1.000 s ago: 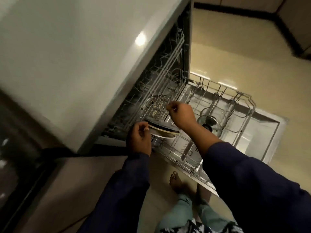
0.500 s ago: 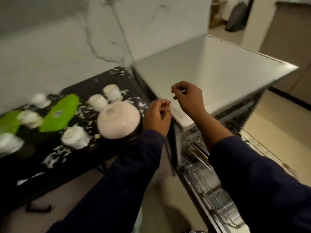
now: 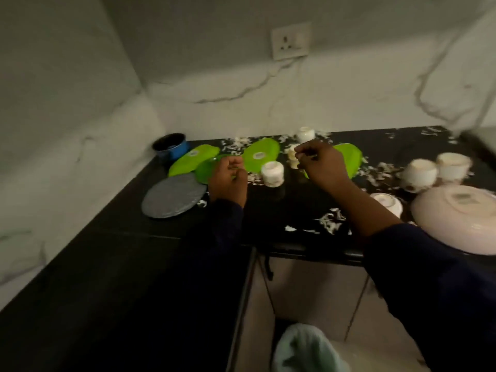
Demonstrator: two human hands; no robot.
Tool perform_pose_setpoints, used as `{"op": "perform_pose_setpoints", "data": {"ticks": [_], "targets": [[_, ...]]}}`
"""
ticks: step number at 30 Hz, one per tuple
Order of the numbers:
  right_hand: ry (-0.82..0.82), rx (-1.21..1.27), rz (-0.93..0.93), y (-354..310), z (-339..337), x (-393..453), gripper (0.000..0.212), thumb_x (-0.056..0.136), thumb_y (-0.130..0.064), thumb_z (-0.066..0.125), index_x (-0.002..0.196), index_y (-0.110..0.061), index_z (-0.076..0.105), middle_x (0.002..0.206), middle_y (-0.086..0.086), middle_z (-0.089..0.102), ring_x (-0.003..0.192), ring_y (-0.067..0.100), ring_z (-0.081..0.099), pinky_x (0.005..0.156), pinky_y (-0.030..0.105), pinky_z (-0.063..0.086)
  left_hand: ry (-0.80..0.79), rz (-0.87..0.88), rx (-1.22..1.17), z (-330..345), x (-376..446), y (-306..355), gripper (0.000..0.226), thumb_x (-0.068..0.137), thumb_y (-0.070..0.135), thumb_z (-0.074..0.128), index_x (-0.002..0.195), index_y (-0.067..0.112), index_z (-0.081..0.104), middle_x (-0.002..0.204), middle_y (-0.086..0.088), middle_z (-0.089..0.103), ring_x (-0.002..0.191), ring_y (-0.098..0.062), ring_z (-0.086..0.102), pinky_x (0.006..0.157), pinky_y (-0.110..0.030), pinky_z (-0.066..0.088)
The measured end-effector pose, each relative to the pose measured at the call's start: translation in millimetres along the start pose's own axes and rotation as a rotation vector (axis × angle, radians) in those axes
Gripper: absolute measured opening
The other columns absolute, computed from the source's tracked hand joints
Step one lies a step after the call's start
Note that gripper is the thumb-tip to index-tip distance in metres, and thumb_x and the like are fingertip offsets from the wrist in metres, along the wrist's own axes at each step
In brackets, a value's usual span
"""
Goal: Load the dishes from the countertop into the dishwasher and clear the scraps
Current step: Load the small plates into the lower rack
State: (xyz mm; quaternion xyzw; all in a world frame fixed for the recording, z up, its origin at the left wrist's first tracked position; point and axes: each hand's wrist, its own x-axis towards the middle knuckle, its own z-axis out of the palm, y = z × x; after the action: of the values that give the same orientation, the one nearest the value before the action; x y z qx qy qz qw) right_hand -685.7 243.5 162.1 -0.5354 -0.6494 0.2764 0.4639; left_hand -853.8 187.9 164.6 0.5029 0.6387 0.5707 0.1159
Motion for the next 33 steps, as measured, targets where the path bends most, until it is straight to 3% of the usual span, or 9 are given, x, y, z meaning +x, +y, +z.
{"op": "perform_pose_setpoints", "data": {"ticks": [2, 5, 8, 13, 16, 25, 28, 33], "targets": [[-0.088, 0.005, -0.034, -19, 38, 5, 0.018, 0.088, -0.01, 0.055, 0.1, -0.012, 0.068, 0.099, 0.009, 0.07, 0.091, 0.023, 0.066, 0.086, 0.03, 0.047, 0.085, -0.037, 0.042, -34, 14, -23, 0.033, 0.075, 0.021, 0.045, 0.097, 0.005, 0.064, 0.1, -0.012, 0.067, 0.083, -0.017, 0.058, 0.07, -0.017, 0.037], [-0.244, -0.076, -0.04, -37, 91, 11, 0.021, 0.088, -0.011, 0.054, 0.105, -0.012, 0.067, 0.104, 0.01, 0.07, 0.096, 0.024, 0.064, 0.079, 0.021, 0.045, 0.181, -0.12, 0.084, -74, 28, -55, 0.02, 0.086, 0.007, 0.049, 0.1, 0.002, 0.062, 0.104, -0.016, 0.066, 0.092, -0.025, 0.059, 0.068, -0.012, 0.033], [-0.488, -0.142, 0.016, -47, 147, 7, 0.025, 0.087, -0.011, 0.057, 0.11, -0.01, 0.065, 0.111, 0.014, 0.067, 0.091, 0.018, 0.058, 0.069, 0.021, 0.041, 0.237, -0.18, 0.104, -109, 41, -92, 0.017, 0.088, 0.004, 0.049, 0.1, 0.002, 0.06, 0.109, -0.014, 0.063, 0.093, -0.018, 0.057, 0.072, -0.011, 0.034], [-0.832, -0.435, -0.131, -52, 229, 4, 0.041, 0.089, -0.018, 0.06, 0.127, -0.004, 0.054, 0.13, 0.015, 0.056, 0.12, 0.028, 0.052, 0.096, 0.029, 0.04, 0.338, -0.325, 0.075, -149, 50, -141, 0.008, 0.088, 0.012, 0.054, 0.093, 0.018, 0.055, 0.105, -0.01, 0.061, 0.09, -0.014, 0.053, 0.089, -0.035, 0.046], [-0.959, -0.474, -0.19, -54, 268, 3, 0.056, 0.09, -0.024, 0.059, 0.14, -0.007, 0.04, 0.144, 0.014, 0.043, 0.132, 0.027, 0.041, 0.105, 0.03, 0.033, 0.399, -0.376, 0.112, -163, 54, -160, 0.011, 0.088, 0.01, 0.055, 0.098, 0.012, 0.058, 0.103, -0.008, 0.062, 0.089, -0.012, 0.053, 0.085, -0.028, 0.043], [-1.056, -0.594, -0.313, -50, 343, 24, 0.058, 0.096, -0.027, 0.047, 0.144, -0.001, 0.026, 0.154, 0.017, 0.021, 0.142, 0.029, 0.02, 0.112, 0.029, 0.017, 0.363, -0.447, 0.169, -169, 87, -200, 0.016, 0.087, 0.008, 0.054, 0.102, 0.01, 0.061, 0.097, 0.002, 0.059, 0.087, -0.008, 0.053, 0.078, -0.021, 0.039], [-1.083, -0.68, -0.348, -40, 354, 29, 0.058, 0.096, -0.034, 0.045, 0.146, -0.008, 0.027, 0.156, 0.011, 0.017, 0.144, 0.027, 0.014, 0.116, 0.038, 0.018, 0.338, -0.476, 0.161, -165, 96, -213, 0.016, 0.087, 0.007, 0.054, 0.101, 0.012, 0.06, 0.096, 0.003, 0.058, 0.088, -0.009, 0.053, 0.078, -0.021, 0.039], [-1.157, -0.686, -0.391, -37, 351, 40, 0.05, 0.098, -0.033, 0.044, 0.141, -0.009, 0.037, 0.153, 0.013, 0.025, 0.141, 0.029, 0.026, 0.114, 0.038, 0.026, 0.329, -0.512, 0.181, -154, 104, -225, 0.017, 0.087, 0.01, 0.054, 0.103, 0.011, 0.06, 0.096, 0.004, 0.057, 0.088, -0.008, 0.052, 0.077, -0.021, 0.039]]}}
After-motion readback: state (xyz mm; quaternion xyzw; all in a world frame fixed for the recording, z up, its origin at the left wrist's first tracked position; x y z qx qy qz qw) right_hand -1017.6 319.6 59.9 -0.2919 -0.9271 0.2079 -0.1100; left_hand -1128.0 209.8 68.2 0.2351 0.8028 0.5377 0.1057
